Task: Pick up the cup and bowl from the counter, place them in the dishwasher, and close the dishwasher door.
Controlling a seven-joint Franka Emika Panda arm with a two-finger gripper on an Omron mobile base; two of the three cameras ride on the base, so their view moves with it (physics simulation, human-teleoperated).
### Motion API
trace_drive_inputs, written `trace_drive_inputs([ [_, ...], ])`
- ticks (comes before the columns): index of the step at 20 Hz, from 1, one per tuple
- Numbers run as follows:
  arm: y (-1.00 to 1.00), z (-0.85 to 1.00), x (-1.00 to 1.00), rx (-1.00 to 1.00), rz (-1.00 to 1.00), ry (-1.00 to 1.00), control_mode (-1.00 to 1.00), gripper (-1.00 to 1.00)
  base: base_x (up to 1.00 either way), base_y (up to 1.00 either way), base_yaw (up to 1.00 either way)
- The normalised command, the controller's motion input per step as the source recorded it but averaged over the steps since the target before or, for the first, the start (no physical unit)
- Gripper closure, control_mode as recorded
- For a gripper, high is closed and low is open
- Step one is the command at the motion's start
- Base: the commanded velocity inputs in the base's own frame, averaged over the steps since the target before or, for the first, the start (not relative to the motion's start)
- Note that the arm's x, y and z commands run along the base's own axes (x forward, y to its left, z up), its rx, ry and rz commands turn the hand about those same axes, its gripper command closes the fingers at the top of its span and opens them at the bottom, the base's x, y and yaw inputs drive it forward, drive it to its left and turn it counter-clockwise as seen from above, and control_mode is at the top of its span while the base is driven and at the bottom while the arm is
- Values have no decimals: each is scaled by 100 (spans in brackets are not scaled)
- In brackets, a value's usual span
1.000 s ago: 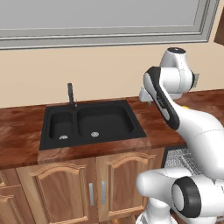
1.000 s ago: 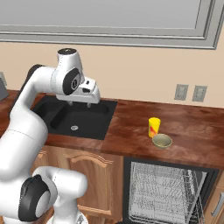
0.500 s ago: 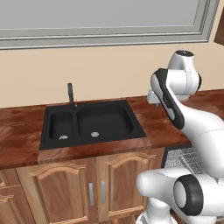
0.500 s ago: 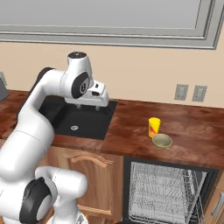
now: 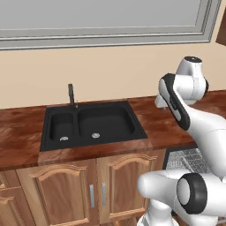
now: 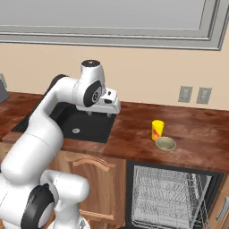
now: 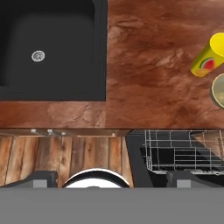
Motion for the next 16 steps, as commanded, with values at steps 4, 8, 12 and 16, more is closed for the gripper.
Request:
trace_drive_inputs([
  [4,-33,-17,21,0,0,0,-100,-100,0,0,0],
  [8,-35,-18,23,0,0,0,-100,-100,0,0,0],
  [12,-37,-14,24,0,0,0,-100,-100,0,0,0],
  [16,-37,-15,26,0,0,0,-100,-100,0,0,0],
])
